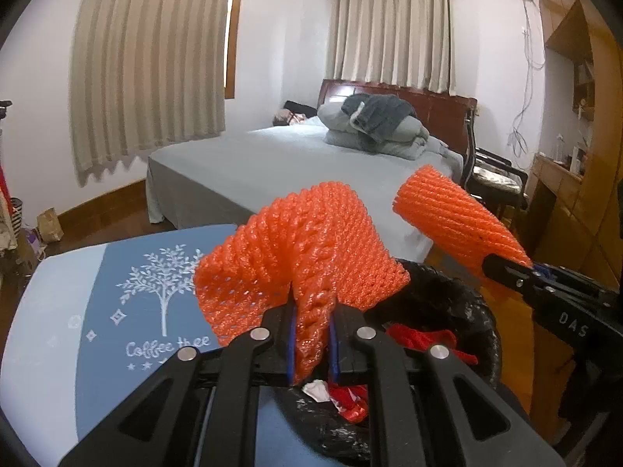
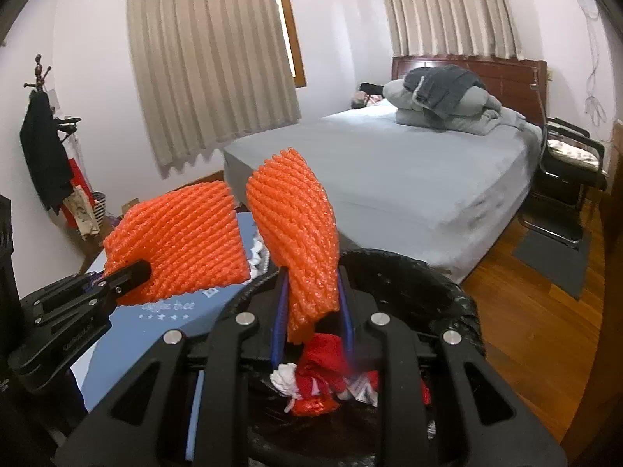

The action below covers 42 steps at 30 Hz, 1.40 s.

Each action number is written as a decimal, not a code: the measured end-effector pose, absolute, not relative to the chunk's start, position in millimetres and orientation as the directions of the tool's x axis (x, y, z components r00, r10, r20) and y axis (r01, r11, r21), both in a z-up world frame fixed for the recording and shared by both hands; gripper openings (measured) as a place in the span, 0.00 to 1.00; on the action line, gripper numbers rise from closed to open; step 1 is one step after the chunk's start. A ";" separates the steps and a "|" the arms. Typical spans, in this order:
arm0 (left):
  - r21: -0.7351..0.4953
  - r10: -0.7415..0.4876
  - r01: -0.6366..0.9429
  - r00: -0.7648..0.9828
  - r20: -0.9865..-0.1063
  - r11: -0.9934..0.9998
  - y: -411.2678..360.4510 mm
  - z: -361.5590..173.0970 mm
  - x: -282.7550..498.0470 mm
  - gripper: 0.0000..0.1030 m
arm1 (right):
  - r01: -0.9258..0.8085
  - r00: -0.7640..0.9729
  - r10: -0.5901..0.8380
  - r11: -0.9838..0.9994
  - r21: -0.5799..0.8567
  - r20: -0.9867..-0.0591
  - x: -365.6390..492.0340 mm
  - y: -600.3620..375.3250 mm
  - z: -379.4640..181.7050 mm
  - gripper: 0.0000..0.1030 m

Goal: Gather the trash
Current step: 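Carry the orange cloth to the bin with the left tool while the right tool carries the foam net, then open both tools over the bin to drop the orange cloth and foam net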

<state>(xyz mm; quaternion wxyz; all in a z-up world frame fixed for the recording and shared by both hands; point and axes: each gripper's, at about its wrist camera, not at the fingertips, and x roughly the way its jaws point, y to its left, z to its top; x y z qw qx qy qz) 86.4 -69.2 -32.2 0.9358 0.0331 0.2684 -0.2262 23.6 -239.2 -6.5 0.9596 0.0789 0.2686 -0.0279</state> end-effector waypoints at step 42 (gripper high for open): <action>-0.089 -0.463 0.539 0.614 -0.639 0.838 -134.7 -89.3 132.7 0.38 | 0.254 0.751 -0.115 0.959 0.123 -0.650 48.0 -306.5 -80.9 0.46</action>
